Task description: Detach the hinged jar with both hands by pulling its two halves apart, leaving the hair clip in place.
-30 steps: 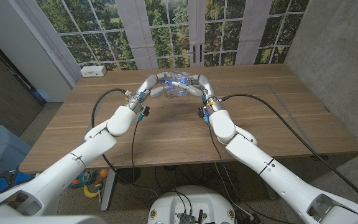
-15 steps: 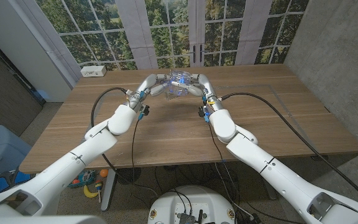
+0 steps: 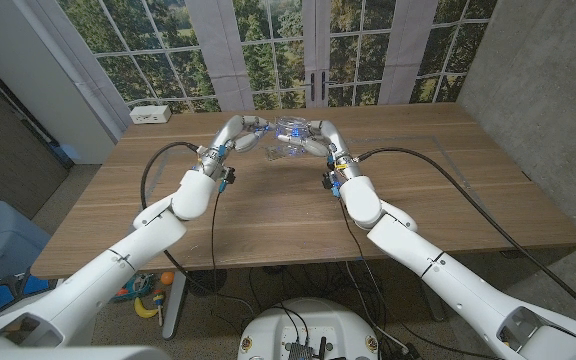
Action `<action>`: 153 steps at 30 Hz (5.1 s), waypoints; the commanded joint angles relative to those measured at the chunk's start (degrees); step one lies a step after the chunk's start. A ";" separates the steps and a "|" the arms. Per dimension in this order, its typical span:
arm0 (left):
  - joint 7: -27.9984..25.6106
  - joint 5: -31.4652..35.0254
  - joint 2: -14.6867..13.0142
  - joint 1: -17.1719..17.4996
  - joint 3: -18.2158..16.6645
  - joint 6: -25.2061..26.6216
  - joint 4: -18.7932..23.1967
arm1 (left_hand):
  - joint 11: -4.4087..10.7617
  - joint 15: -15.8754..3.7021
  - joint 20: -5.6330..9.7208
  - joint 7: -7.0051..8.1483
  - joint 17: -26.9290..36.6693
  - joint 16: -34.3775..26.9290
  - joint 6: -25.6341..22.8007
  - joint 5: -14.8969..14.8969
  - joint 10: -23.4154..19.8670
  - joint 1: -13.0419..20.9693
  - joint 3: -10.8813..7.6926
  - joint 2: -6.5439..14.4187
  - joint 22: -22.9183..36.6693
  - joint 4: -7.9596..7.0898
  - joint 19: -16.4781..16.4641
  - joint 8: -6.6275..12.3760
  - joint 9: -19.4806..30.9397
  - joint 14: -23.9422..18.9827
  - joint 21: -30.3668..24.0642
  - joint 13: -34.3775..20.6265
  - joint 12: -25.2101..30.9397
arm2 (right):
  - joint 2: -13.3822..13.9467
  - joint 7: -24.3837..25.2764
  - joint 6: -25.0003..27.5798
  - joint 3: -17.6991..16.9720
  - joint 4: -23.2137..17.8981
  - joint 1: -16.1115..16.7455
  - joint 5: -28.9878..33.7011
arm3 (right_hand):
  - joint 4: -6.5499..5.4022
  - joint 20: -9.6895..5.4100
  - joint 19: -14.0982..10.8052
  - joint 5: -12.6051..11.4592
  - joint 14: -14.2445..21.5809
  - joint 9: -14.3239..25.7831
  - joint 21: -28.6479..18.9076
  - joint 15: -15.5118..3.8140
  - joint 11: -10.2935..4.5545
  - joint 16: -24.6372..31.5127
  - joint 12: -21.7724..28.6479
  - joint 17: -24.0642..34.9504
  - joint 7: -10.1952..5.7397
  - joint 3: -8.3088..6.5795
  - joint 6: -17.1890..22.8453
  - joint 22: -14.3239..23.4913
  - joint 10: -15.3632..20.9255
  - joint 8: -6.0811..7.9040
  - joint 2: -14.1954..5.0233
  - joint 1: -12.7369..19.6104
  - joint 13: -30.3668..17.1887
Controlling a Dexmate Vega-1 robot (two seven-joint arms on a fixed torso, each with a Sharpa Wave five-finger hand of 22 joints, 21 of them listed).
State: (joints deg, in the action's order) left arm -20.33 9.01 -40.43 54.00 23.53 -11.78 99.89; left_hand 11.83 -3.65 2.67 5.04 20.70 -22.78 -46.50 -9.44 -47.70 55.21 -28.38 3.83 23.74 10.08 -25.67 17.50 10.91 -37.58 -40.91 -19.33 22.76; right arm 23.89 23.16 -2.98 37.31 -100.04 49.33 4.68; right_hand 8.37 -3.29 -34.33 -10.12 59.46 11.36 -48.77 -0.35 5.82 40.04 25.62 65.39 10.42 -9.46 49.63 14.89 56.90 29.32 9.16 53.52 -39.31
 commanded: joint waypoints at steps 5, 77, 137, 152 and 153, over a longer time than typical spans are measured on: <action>4.32 -5.35 -2.37 1.60 -1.83 -2.11 0.95 | 0.02 -9.66 2.40 4.55 -0.26 0.89 -0.69 -0.74 3.18 0.65 5.00 -6.60 -0.43 -0.05 2.57 -1.32 -0.19 2.32 -0.86 1.52 -2.83 | -0.96 -6.08 -4.62 -5.66 0.74 2.21 -16.88 | 0.14 -7.40 0.02 -0.34 7.87 0.33 -0.94 -12.37 -11.01 -0.05 -0.16 0.77 -8.33 -6.90 9.10 -0.17 11.49 0.25 -16.85 16.02 -0.25; 8.56 -11.91 5.81 0.57 -0.59 -15.93 -3.94 | -0.23 -9.29 -0.41 2.92 8.81 3.72 2.23 -1.19 9.95 2.99 12.53 4.31 -10.57 -4.42 9.64 -4.67 0.53 6.14 -5.84 -17.78 2.30 | -0.31 -5.49 -2.14 -1.22 -0.99 0.42 -16.35 | 0.50 -7.43 1.47 -0.01 8.56 0.43 -4.54 -12.31 -10.36 -1.01 -2.18 2.97 -7.56 -8.18 9.44 -2.39 12.47 -0.30 -16.68 16.12 -1.01; 18.69 45.17 -16.76 -3.72 4.73 8.60 22.96 | 0.41 -10.04 7.36 0.55 16.58 1.07 -8.49 -13.02 -14.54 -0.74 -9.12 0.92 5.48 -4.44 1.14 3.65 8.40 -17.89 -39.67 -22.39 0.81 | 20.59 -25.21 14.53 -4.18 -16.35 -3.03 -3.64 | -0.78 -8.81 9.61 -1.53 3.88 5.44 -5.56 -12.21 -12.04 -1.89 -0.87 4.71 -11.03 -6.80 6.84 -3.38 9.90 1.21 -16.13 13.25 -9.47; 20.06 58.96 -19.35 -8.09 6.15 0.25 23.54 | 0.40 -9.99 7.70 0.73 16.50 2.08 -8.77 -14.16 -14.75 -1.18 -9.37 0.18 4.47 -4.55 2.57 3.29 7.74 -17.65 -38.87 -22.01 -0.20 | 21.70 -27.72 15.90 -3.53 -16.18 -4.92 -5.04 | -0.89 -8.79 10.86 -1.97 2.73 6.89 -6.03 -12.21 -12.00 -1.67 -0.78 4.79 -11.23 -6.40 6.29 -3.42 9.25 1.58 -16.25 13.10 -10.72; 19.55 59.89 -19.29 -8.09 6.02 0.42 23.51 | 0.40 -10.00 7.70 0.76 16.49 2.14 -8.78 -14.22 -14.78 -1.20 -9.39 0.16 4.46 -4.56 2.60 3.27 7.71 -17.62 -38.88 -22.02 -0.23 | 21.63 -27.90 15.61 -3.54 -15.86 -5.04 -5.38 | -0.90 -8.79 10.93 -1.99 2.69 6.92 -6.06 -12.21 -12.03 -1.65 -0.82 4.79 -11.27 -6.37 6.21 -3.42 9.30 1.55 -16.25 13.08 -10.66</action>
State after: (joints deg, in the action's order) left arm -0.36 59.19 -58.00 48.25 28.81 -7.79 121.95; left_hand 1.94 -7.93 2.46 3.21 37.40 -21.23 -53.11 -23.50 -52.19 54.20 -36.06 4.15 28.14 7.01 -23.24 20.78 8.58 -55.71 -79.87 -41.53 22.86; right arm 44.61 -2.34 11.53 33.13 -116.17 45.71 0.87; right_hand 10.97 -2.66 -23.71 -11.50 63.04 18.20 -54.54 -3.92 1.10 38.31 24.78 69.91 6.85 -12.02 48.29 11.46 59.17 30.77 8.89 53.24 -49.82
